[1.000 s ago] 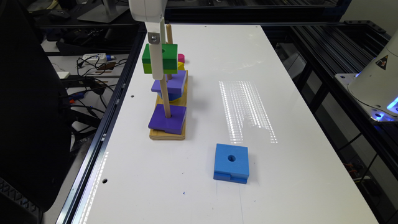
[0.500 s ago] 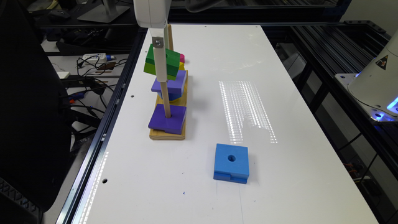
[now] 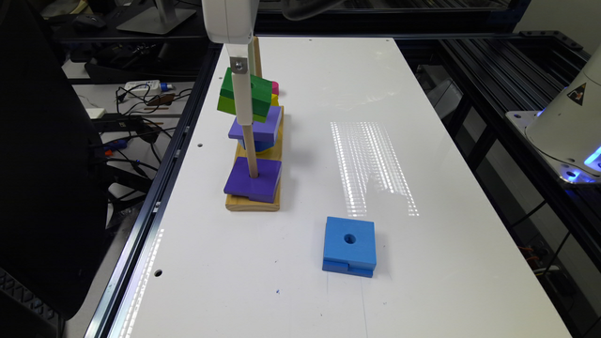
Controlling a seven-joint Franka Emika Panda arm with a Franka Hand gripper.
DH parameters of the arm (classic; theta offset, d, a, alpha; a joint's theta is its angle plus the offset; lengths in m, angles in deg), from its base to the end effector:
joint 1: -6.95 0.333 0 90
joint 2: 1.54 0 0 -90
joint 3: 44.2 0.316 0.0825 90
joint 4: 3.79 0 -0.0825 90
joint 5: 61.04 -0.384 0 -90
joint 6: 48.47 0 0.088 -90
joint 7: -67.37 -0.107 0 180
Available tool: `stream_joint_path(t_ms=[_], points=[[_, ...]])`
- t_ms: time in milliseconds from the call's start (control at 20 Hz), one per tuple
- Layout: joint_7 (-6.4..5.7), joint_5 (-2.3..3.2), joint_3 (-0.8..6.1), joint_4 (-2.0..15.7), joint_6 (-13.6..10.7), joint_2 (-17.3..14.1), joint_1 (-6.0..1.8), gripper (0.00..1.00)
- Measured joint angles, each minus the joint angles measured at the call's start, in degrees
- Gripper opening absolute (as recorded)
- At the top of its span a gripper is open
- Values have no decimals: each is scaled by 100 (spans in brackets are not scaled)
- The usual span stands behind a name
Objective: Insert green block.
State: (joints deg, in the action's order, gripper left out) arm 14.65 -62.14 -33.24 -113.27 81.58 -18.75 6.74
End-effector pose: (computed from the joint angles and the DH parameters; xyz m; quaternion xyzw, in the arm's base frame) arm 0.6136 0.1108 0.3487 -0.9286 0.3680 -0.0084 0.0470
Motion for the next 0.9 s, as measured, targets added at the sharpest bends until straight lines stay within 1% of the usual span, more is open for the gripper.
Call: stream_joint_path(t_ms=[750, 900], points=[[0, 1, 1, 3, 15, -28, 0, 0], [0, 4, 1, 4, 62, -62, 0, 0]])
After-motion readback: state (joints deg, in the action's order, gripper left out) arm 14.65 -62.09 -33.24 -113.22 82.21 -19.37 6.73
